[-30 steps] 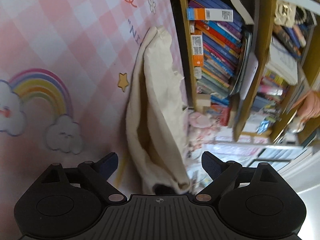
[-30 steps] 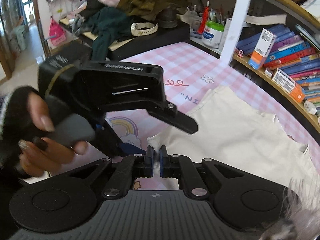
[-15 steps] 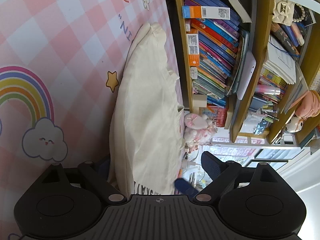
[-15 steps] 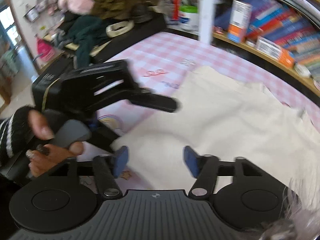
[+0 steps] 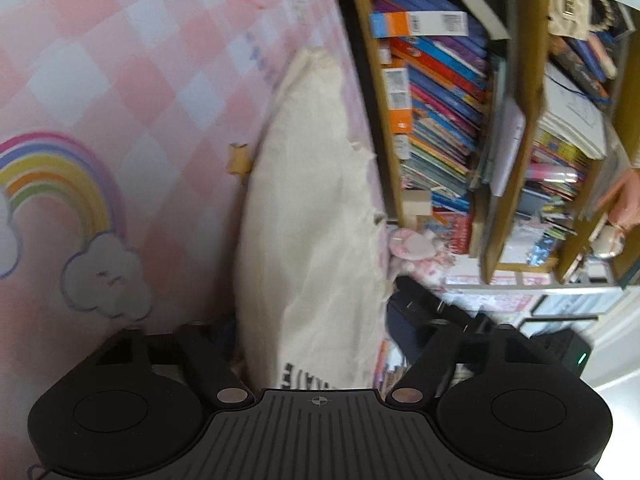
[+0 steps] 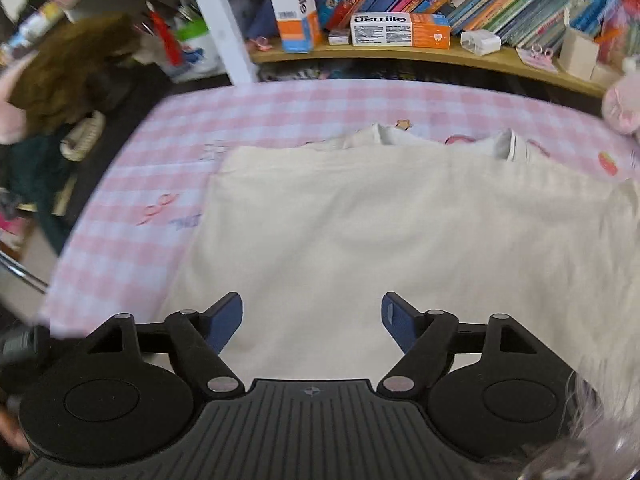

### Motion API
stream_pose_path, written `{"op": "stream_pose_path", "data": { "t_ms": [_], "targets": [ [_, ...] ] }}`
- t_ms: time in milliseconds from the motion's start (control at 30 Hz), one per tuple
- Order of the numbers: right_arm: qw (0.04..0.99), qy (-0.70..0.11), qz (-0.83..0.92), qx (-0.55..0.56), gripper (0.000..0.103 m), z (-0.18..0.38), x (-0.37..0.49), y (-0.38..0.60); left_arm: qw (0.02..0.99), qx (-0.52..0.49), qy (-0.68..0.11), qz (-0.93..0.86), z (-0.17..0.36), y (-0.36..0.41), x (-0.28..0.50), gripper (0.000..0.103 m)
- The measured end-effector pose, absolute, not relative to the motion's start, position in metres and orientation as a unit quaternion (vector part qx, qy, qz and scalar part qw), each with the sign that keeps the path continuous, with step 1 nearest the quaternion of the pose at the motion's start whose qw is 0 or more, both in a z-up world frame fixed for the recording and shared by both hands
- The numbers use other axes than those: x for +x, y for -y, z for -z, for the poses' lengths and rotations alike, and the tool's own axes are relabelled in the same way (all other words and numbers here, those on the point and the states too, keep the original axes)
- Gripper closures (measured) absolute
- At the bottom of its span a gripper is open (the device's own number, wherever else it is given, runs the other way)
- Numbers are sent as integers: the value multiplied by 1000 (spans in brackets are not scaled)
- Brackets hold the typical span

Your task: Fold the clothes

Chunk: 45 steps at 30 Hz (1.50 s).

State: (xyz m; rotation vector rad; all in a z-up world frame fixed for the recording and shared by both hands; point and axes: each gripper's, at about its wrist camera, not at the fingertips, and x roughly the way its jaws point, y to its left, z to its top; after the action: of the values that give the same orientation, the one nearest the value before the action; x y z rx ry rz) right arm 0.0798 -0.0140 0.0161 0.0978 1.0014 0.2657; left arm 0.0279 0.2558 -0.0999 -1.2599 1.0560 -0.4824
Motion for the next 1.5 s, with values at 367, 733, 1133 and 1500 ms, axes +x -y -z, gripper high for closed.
{"op": "stream_pose_path", "data": {
  "t_ms": [367, 733, 1133, 1500],
  "targets": [
    [847, -511, -141, -51, 22, -23, 156, -62, 676, -528, -463, 223, 89, -249, 23, 93],
    [802, -542, -176, -178, 29, -6, 194, -162, 760, -387, -441, 281, 35, -211, 31, 92],
    [758, -588, -139, -245, 49, 31, 198, -184, 759, -385, -440, 287, 35, -212, 31, 93],
    [747, -605, -116, -251, 79, 43, 204, -170, 767, -362, -429, 310, 25, -209, 25, 94]
  ]
}}
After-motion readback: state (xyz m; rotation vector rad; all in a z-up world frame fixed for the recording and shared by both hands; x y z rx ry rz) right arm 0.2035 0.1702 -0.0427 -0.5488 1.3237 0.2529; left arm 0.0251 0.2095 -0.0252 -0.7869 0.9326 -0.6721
